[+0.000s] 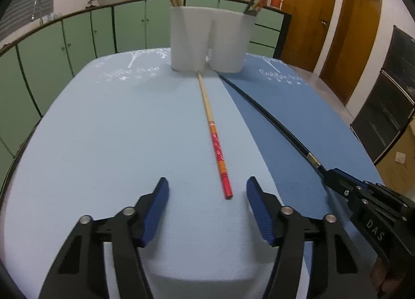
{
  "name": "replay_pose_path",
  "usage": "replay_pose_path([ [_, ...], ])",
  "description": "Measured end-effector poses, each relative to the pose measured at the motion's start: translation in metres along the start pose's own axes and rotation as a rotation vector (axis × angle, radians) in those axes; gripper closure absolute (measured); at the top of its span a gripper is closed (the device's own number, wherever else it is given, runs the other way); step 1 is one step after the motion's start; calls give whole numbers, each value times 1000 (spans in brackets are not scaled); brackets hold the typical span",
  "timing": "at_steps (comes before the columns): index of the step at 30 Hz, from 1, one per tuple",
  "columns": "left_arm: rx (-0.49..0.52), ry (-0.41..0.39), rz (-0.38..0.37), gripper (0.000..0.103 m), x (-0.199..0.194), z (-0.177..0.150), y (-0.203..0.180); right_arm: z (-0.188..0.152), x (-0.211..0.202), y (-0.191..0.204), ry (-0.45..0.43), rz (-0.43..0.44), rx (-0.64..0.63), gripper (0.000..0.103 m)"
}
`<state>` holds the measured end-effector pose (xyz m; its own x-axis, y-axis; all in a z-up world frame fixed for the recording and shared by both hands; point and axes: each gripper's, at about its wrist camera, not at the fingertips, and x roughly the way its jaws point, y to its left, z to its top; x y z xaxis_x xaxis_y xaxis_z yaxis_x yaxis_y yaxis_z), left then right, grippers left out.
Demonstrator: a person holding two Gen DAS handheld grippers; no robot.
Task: Organize utensils
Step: 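Lower the left tool and close it on the red-patterned chopstick, then lift both chopsticks and carry them over the white holder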
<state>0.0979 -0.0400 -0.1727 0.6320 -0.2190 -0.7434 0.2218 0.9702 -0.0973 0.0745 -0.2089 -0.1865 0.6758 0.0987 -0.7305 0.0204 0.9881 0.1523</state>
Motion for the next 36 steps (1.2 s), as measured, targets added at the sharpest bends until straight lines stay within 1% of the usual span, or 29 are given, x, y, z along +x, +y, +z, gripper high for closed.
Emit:
replay_pose_path([
  [1, 3, 2, -3, 50, 1, 1, -1, 0, 0, 1, 2, 4, -1, 97],
  [2, 4, 4, -6, 59, 2, 1, -2, 0, 0, 1, 3, 7, -1, 97],
  [3, 4, 8, -2, 70, 3, 1, -2, 0, 1, 2, 4, 13, 0, 97],
  [4, 3, 10, 0, 73, 4, 1, -2, 0, 1, 2, 4, 19, 0, 97],
  [6, 4, 9, -6, 86, 4, 2, -2, 0, 1, 3, 4, 32, -1, 97],
  [7, 10, 9, -7, 89, 4, 2, -3, 0, 2, 4, 6, 39, -3, 97],
  [8, 14, 9, -8, 96, 4, 1, -4, 0, 2, 5, 8, 46, -6, 97],
  [13, 23, 10, -7, 97, 2, 1, -4, -1, 4, 17, 21, 105, -56, 96],
  [14, 27, 10, -7, 97, 1, 1, -3, -1, 3, 19, 20, 116, -66, 93],
  [15, 32, 8, -5, 97, -2, 0, -2, -1, 2, 20, 19, 134, -69, 93],
  [16, 34, 6, -2, 97, -4, -1, 0, -1, 2, 20, 20, 147, -72, 90],
  [17, 30, 5, 1, 97, -7, -2, 3, 0, 2, 20, 20, 157, -77, 85],
  [19, 17, 4, 5, 97, -10, -3, 8, -1, 0, 19, 13, 160, -83, 79],
  [21, 4, 0, 16, 97, -11, -4, 12, -3, 1, 19, 16, 157, -92, 78],
  [28, -12, 8, 18, 97, -4, -5, 11, -5, 3, 21, 1, 139, -116, 78],
  [30, -18, 7, 15, 97, -3, -5, 11, -5, 4, 23, -4, 128, -127, 81],
  [31, -22, 7, 13, 97, -4, -5, 12, -5, 5, 23, -5, 125, -131, 82],
  [34, -30, 5, 15, 97, -3, -5, 11, -3, 8, 27, -6, 103, -153, 97],
  [36, -32, 5, 16, 97, -4, -5, 10, -2, 9, 28, -9, 95, -163, 97],
])
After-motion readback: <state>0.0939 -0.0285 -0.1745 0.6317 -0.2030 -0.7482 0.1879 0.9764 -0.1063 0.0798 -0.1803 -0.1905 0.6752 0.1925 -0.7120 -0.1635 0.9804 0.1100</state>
